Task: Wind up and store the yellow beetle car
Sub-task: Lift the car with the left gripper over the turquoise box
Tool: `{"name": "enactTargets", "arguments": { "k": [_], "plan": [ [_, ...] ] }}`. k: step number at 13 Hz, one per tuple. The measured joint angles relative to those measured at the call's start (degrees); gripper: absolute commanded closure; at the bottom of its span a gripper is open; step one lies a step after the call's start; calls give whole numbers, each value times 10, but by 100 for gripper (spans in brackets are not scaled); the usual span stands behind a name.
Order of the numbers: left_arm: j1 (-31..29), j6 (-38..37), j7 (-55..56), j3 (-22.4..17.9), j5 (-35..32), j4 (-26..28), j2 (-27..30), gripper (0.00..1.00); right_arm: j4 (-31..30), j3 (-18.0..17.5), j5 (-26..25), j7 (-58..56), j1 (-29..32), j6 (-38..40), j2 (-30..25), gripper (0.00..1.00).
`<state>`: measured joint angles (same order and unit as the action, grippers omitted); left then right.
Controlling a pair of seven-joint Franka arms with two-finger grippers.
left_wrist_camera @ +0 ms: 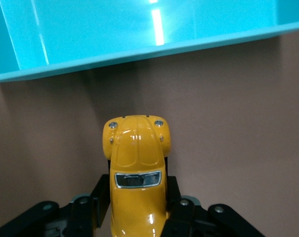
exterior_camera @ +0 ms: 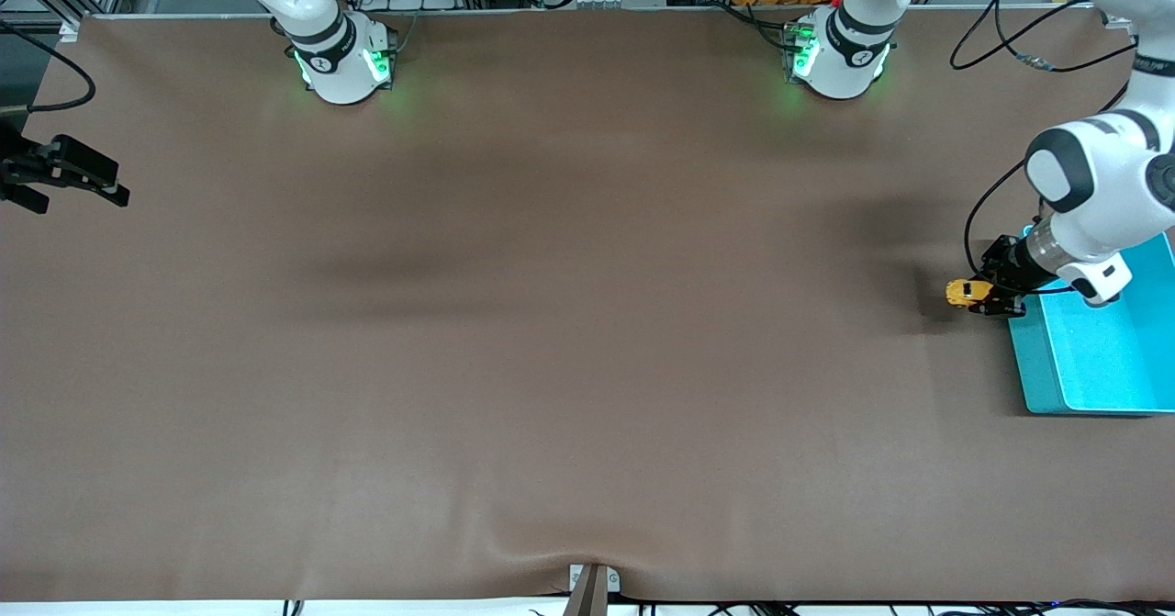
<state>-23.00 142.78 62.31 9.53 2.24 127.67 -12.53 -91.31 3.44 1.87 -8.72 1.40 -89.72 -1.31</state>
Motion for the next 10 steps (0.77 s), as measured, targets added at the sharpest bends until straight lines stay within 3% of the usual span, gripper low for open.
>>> {"name": "enactTargets", "arguments": {
  "k": [5,10],
  "plan": [
    [-5,-142,-91,-6,-33,-71,23,100,0,0,0,0,0,0,3,0],
    [-44,-173,-229,-13,-38,-115,22,100,-1,0,0,0,0,0,4,0]
  ]
}}
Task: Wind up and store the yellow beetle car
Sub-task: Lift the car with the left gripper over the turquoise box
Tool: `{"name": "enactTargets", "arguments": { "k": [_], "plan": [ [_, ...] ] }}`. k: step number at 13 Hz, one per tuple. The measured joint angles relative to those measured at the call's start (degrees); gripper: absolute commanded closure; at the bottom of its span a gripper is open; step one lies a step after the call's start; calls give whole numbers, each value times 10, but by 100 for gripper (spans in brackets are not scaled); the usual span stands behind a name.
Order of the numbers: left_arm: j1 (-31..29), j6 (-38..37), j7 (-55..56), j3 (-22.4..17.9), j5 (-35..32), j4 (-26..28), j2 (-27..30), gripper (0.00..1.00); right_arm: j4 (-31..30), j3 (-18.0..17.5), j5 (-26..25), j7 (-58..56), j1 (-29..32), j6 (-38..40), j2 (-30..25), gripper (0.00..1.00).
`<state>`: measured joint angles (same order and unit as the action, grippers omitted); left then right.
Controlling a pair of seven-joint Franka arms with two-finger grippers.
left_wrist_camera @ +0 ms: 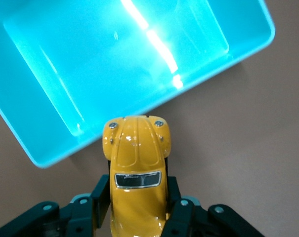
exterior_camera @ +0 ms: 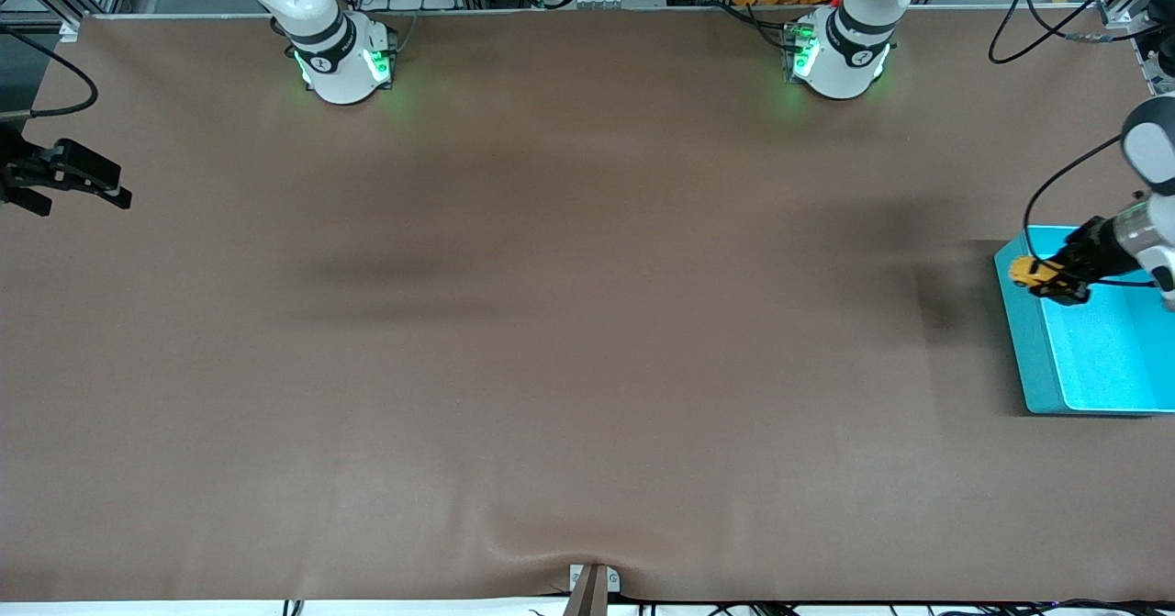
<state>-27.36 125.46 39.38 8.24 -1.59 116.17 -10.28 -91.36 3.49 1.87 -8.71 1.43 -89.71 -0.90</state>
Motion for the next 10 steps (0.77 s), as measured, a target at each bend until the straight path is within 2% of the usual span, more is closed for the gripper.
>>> {"name": "enactTargets", "arguments": {
  "k": [5,10],
  "plan": [
    [-80,-1,-194,-2,-1,-27,-15,100,0,0,0,0,0,0,0,0],
    [-124,-1,-375,-2,-1,-100,-80,100,0,0,0,0,0,0,0,0]
  ]
}}
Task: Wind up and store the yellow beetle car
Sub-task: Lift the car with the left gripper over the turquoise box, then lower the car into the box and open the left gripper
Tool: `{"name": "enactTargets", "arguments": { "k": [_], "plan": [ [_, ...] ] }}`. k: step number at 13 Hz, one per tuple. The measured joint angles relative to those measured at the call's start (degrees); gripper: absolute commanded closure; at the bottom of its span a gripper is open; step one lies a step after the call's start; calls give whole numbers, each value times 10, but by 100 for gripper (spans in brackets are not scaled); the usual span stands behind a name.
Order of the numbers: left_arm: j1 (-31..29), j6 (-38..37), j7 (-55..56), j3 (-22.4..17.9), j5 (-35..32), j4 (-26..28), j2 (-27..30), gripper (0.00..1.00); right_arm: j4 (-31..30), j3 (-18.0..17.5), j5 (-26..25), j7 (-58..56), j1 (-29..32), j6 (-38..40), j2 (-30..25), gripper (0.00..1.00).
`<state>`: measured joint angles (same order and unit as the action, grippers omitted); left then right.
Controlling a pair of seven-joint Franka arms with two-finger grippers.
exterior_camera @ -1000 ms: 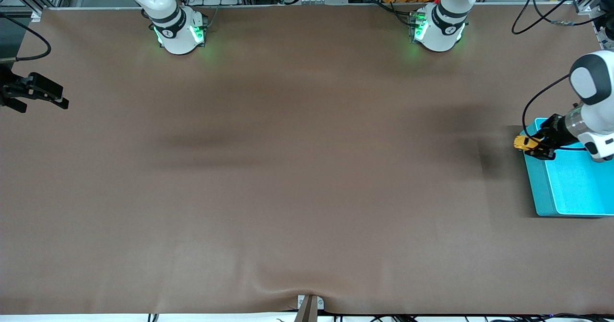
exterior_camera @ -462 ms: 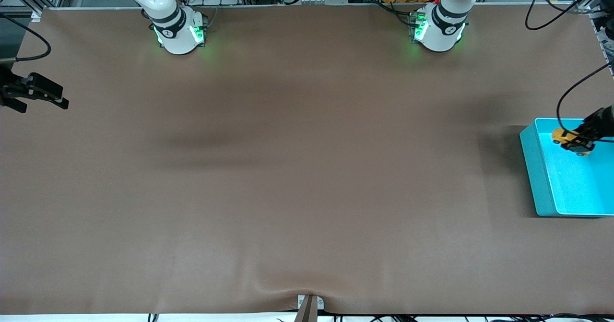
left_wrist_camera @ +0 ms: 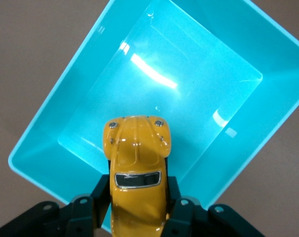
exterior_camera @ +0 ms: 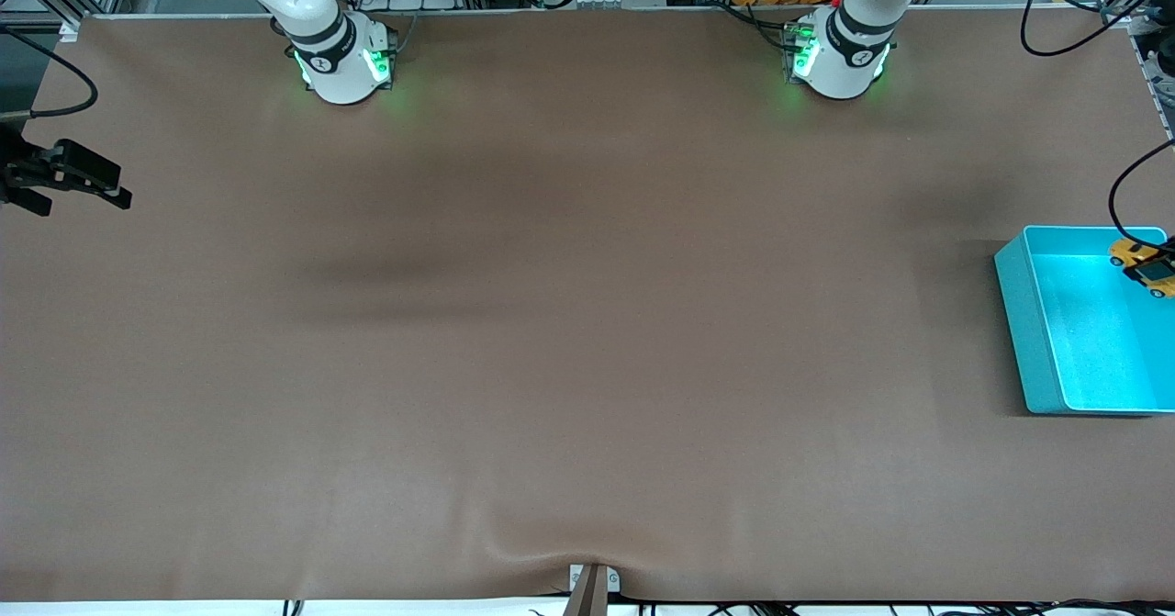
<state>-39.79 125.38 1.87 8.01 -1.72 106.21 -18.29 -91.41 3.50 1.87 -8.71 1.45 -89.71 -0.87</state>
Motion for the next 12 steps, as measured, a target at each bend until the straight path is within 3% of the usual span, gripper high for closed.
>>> {"name": "enactTargets", "arguments": {
  "k": [6,12],
  "plan": [
    [-2,1,-141,2,-50,-71,-94,100,0,0,0,0,0,0,0,0],
    [-15,34,-213,7,-50,-89,-155,100,0,0,0,0,0,0,0,0]
  ]
}}
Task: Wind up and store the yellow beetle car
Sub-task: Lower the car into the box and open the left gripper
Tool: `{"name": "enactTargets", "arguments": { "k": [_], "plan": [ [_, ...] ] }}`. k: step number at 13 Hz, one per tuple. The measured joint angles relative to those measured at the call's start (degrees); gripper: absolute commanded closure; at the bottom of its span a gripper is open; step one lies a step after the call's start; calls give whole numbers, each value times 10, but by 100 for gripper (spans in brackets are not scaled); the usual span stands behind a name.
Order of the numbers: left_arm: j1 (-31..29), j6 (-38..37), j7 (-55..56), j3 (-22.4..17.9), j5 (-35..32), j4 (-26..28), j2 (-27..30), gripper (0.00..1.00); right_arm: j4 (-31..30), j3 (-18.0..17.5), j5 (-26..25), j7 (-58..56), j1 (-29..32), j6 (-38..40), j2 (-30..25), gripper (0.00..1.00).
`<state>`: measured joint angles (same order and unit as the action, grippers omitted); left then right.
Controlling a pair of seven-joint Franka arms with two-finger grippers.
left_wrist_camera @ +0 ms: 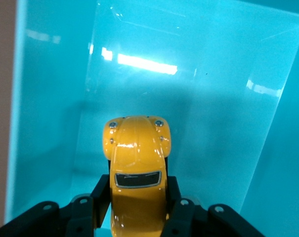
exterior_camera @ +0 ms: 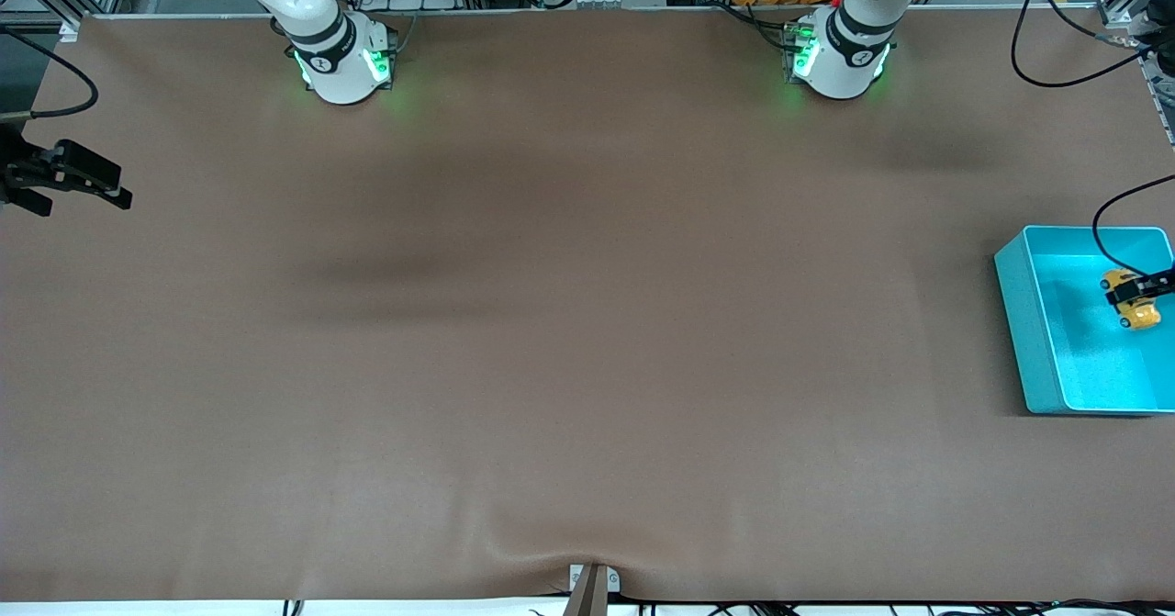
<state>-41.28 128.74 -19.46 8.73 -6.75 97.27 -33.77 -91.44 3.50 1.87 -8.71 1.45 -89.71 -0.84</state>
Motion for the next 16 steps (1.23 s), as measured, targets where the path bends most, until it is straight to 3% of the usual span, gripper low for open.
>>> {"name": "enactTargets", "arguments": {
  "k": [5,9,11,12,13,16],
  "plan": [
    [0,22,-24,2,-1,-10,-35,100,0,0,0,0,0,0,0,0],
    [1,40,-41,2,-1,-11,-48,86,0,0,0,0,0,0,0,0],
    [2,49,-41,3,-1,-11,-55,44,0,0,0,0,0,0,0,0],
    [2,51,-41,3,-1,-11,-55,11,0,0,0,0,0,0,0,0],
    [2,52,-41,4,-1,-13,-55,0,0,0,0,0,0,0,0,0],
    [2,54,-42,21,-1,-21,-45,0,0,0,0,0,0,0,0,0]
  ]
}}
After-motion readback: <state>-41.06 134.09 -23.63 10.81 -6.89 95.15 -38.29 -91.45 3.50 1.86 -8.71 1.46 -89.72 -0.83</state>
